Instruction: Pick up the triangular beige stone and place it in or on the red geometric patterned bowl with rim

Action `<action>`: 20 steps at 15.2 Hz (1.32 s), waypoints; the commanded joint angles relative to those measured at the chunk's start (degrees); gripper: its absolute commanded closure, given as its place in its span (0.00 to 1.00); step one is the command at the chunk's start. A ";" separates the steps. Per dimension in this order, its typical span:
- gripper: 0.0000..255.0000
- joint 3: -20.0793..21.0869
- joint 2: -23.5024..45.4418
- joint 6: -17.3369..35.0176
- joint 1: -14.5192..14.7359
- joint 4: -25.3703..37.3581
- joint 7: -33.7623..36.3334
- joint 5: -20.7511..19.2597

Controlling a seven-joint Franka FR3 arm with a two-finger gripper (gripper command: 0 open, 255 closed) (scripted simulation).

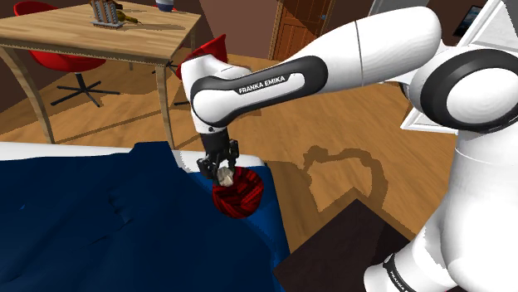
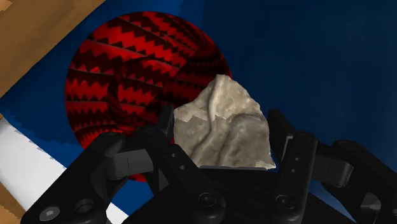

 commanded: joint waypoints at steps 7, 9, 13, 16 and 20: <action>1.00 -2.34 -2.71 3.18 -4.86 -5.85 -6.53 -0.73; 1.00 -2.42 -1.98 4.44 -4.81 -6.38 -6.43 -0.91; 1.00 -2.59 -0.39 6.91 -4.70 -7.30 -6.21 -1.29; 1.00 -2.74 0.90 8.72 -4.60 -7.85 -6.03 -1.59; 1.00 -2.89 2.12 10.32 -4.50 -8.26 -5.87 -1.88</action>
